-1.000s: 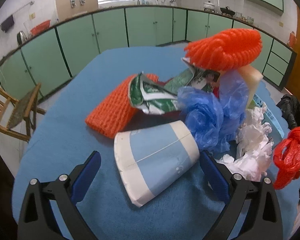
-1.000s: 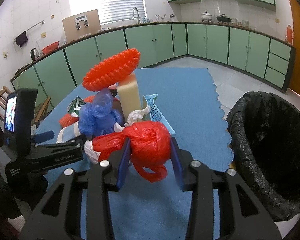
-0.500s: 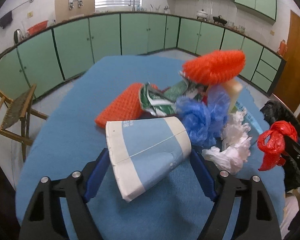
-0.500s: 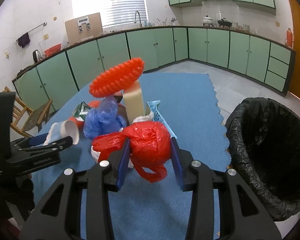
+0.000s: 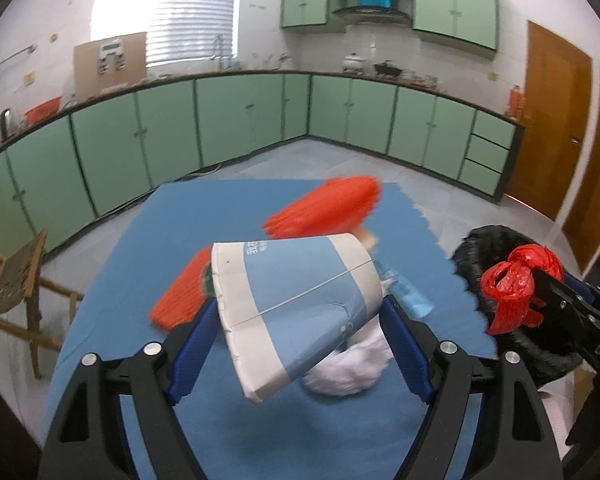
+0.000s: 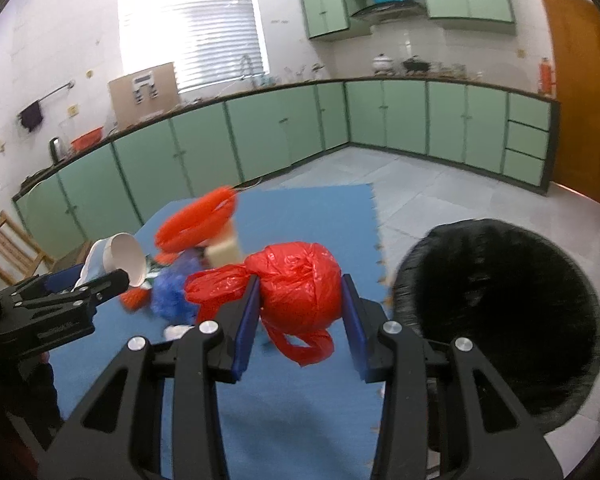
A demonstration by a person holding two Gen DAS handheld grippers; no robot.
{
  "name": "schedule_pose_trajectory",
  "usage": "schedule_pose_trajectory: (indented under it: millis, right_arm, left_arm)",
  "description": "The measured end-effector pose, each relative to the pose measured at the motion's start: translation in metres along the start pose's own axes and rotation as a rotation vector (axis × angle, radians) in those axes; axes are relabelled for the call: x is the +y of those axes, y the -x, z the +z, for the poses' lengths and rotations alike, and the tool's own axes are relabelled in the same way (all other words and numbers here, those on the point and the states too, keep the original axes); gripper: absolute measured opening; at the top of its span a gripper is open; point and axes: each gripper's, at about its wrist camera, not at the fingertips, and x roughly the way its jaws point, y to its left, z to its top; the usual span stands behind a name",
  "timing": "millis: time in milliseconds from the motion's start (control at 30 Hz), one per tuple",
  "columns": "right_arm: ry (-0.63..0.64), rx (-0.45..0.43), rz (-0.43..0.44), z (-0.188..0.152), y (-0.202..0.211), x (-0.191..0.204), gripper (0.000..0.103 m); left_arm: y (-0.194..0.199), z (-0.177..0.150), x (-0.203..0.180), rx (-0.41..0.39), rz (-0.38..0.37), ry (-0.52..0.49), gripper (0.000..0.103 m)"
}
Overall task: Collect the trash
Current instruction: 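Grasp the white paper cup with the left gripper while the right gripper lifts the red bag, then carry both items over the black bin and open both grippers to drop them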
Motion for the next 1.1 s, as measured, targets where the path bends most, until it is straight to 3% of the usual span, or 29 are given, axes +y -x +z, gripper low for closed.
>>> schedule_pose_trajectory:
  millis: [367,600,833,900,967,1100]
  right_arm:
    - [-0.120,-0.052,-0.217,-0.001,0.037,-0.110,0.038]
    - [-0.180,-0.018,-0.331,-0.021,0.035,-0.186,0.038]
    - [-0.226,0.029,-0.386,-0.045,0.019,-0.237,0.041]
    - [-0.234,0.044,-0.398,-0.051,0.013,-0.249,0.045]
    - [-0.239,0.060,-0.421,-0.057,0.008,-0.256,0.065]
    - [-0.249,0.066,-0.447,-0.065,0.009,-0.255,0.079]
  left_arm:
    - [-0.020,0.030,-0.108,-0.036,-0.219,-0.127,0.080]
    - [-0.052,0.040,-0.193,-0.018,-0.327,-0.202,0.080]
    - [-0.093,0.038,-0.264,0.035,-0.400,-0.264,0.080]
    - [-0.107,0.036,-0.281,0.071,-0.417,-0.273,0.083]
    - [-0.116,0.035,-0.291,0.109,-0.445,-0.272,0.084]
    - [-0.120,0.037,-0.297,0.129,-0.469,-0.273,0.092]
